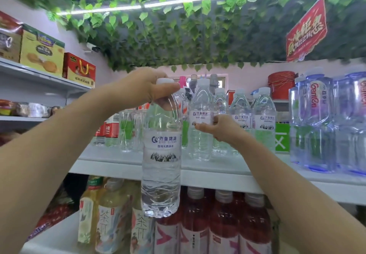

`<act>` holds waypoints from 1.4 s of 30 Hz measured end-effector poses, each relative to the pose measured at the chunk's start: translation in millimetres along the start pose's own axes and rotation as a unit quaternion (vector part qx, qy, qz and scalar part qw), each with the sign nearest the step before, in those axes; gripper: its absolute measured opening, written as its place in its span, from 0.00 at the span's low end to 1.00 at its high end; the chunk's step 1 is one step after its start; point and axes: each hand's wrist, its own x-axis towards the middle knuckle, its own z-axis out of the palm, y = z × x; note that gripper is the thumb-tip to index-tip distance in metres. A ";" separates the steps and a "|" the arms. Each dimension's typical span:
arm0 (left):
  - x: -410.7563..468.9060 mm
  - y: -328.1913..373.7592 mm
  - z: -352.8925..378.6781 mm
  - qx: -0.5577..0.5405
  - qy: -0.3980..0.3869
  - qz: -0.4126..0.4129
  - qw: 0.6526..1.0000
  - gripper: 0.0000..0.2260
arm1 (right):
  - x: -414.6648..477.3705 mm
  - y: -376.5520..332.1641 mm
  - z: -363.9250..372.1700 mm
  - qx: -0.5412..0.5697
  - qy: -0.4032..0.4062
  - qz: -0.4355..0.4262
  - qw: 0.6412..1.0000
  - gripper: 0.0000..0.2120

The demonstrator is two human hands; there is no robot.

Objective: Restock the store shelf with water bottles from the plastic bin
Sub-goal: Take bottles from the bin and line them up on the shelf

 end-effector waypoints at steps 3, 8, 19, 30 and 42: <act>-1.7 0.2 2.9 0.006 -0.006 0.004 1.000 0.15 | 4.3 2.2 7.5 0.028 0.039 -0.013 0.999 0.22; -1.9 -1.8 5.0 -0.013 0.006 0.001 1.000 0.13 | 16.1 4.3 22.2 -0.009 0.090 0.005 0.996 0.30; -9.0 -2.5 2.7 -0.056 0.013 0.003 0.998 0.08 | 10.6 4.5 22.4 0.009 0.060 0.000 0.998 0.28; -21.4 12.7 -1.5 -0.075 0.020 0.002 0.997 0.12 | -39.2 -17.8 7.6 -0.155 0.109 -0.025 0.982 0.19; -27.6 46.1 8.9 -0.133 0.052 0.038 0.989 0.13 | -193.4 -45.1 42.0 0.297 -0.027 -0.053 0.953 0.10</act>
